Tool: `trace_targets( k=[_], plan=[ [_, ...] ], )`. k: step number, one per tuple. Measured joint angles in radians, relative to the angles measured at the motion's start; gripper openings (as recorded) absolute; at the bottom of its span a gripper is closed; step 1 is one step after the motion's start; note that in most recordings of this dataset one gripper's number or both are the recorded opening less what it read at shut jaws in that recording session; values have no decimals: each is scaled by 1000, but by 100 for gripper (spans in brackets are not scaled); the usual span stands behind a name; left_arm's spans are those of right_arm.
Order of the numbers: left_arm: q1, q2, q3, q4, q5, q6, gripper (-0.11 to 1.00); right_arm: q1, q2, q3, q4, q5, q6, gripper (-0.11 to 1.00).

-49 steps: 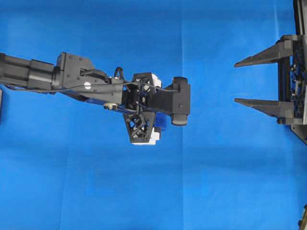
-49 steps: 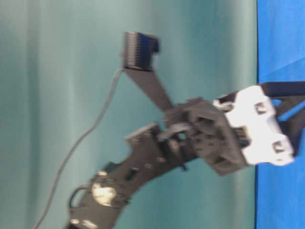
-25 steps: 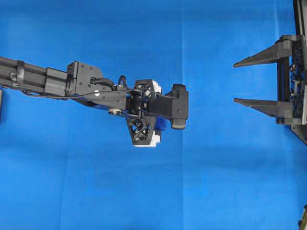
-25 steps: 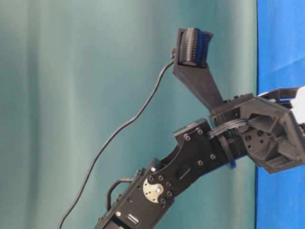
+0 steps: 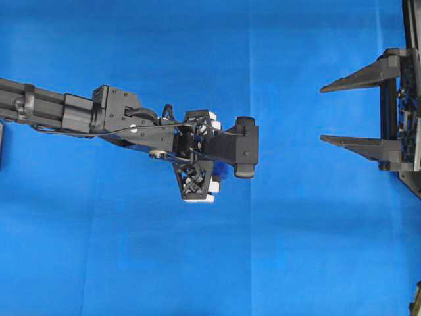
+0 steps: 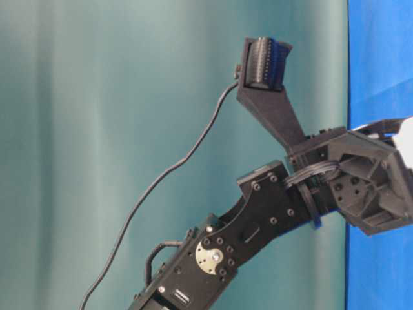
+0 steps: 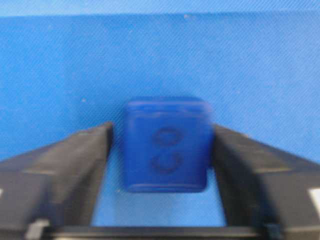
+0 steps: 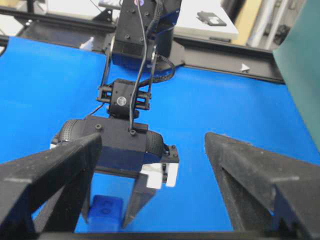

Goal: Handover the blue block to the right arm after grasping it with the left arm, then place it in the designated position.
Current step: 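Close the left gripper on the blue cube and lift it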

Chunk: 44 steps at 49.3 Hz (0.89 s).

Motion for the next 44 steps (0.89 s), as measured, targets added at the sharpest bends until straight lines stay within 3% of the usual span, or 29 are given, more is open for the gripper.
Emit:
trace_targets(
  k=[1, 34, 44],
  plan=[
    [0, 0, 0, 0, 0, 2, 45, 0, 0, 0, 0, 0, 0, 98],
    [-3, 0, 0, 2, 2, -17, 46, 0, 0, 0, 0, 0, 0, 98],
    [-3, -15, -11, 0, 52, -14, 46, 0, 0, 2, 0, 0, 0, 98]
  ],
)
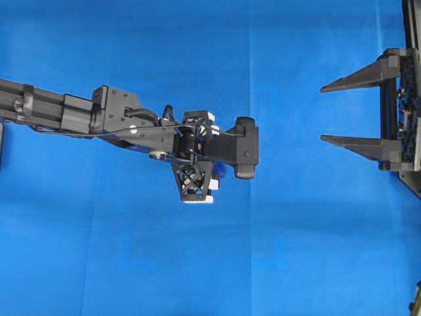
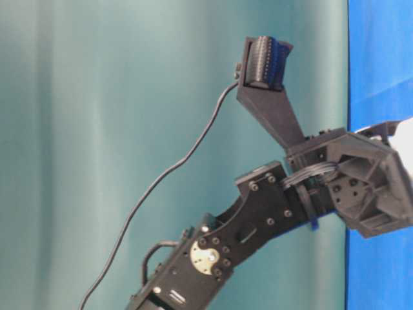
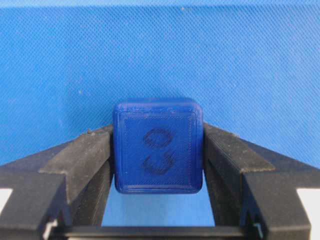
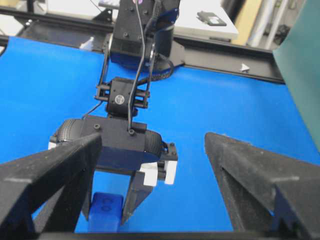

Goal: Handover the blue block to the right arm after grasping it with the left arm, then place it in the designated position.
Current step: 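Close the left gripper on the blue cube and lift it, then carry the cube toward the center, rotating the left gripper horizontal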

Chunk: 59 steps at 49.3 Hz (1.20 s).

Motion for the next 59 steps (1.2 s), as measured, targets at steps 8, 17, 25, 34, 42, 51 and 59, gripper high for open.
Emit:
trace_targets(
  k=[8, 17, 25, 34, 42, 51, 59],
  plan=[
    [0, -49, -28, 2, 75, 5, 46, 0, 0, -2, 0, 0, 0, 98],
    [0, -124, -54, 3, 153, 9, 46, 0, 0, -2, 0, 0, 0, 98],
    [0, -189, -80, 5, 216, 12, 46, 0, 0, -2, 0, 0, 0, 98],
    [17, -222, -114, 8, 290, 12, 46, 0, 0, -6, 0, 0, 0, 98],
    [28, -245, -156, 9, 351, 37, 46, 0, 0, -8, 0, 5, 0, 98],
    [25, -296, -198, 9, 373, 46, 46, 0, 0, -11, 0, 11, 0, 98],
    [25, -319, -215, 9, 397, 46, 46, 0, 0, -11, 0, 11, 0, 98]
  ],
)
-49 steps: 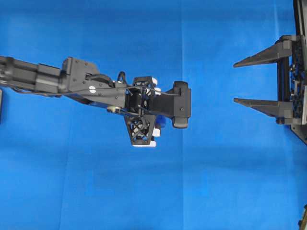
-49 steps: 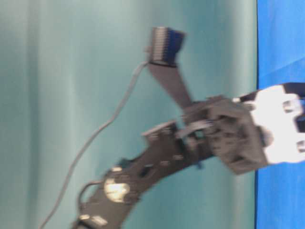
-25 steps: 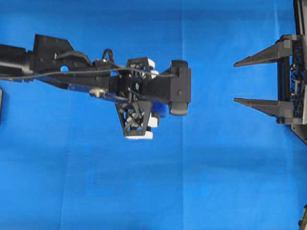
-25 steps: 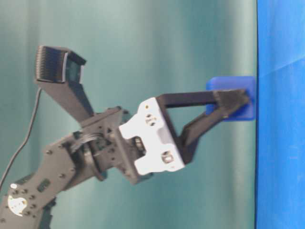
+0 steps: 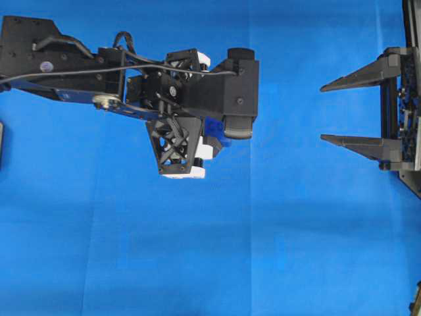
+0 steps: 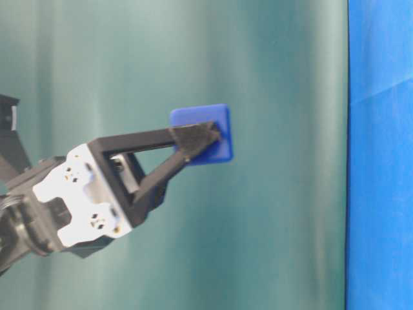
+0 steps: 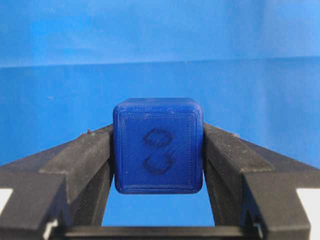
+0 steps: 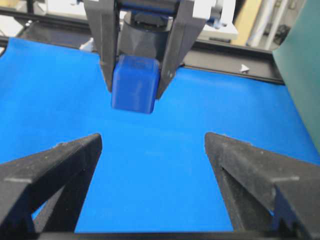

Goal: Handover the blue block to the right arm after grasping it with the left arm, then place it in the designated position.
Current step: 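Carry the cube toward the center, rotating the left gripper horizontal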

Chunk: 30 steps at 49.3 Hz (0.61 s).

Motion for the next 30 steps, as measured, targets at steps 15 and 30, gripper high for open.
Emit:
trace_targets(
  k=[15, 30],
  plan=[
    [0, -2, -9, 0, 21, 2, 46, 0, 0, 0, 0, 2, 0, 98],
    [0, -3, -9, 0, 21, 0, 46, 0, 0, 0, 0, 2, 0, 98]
  ],
)
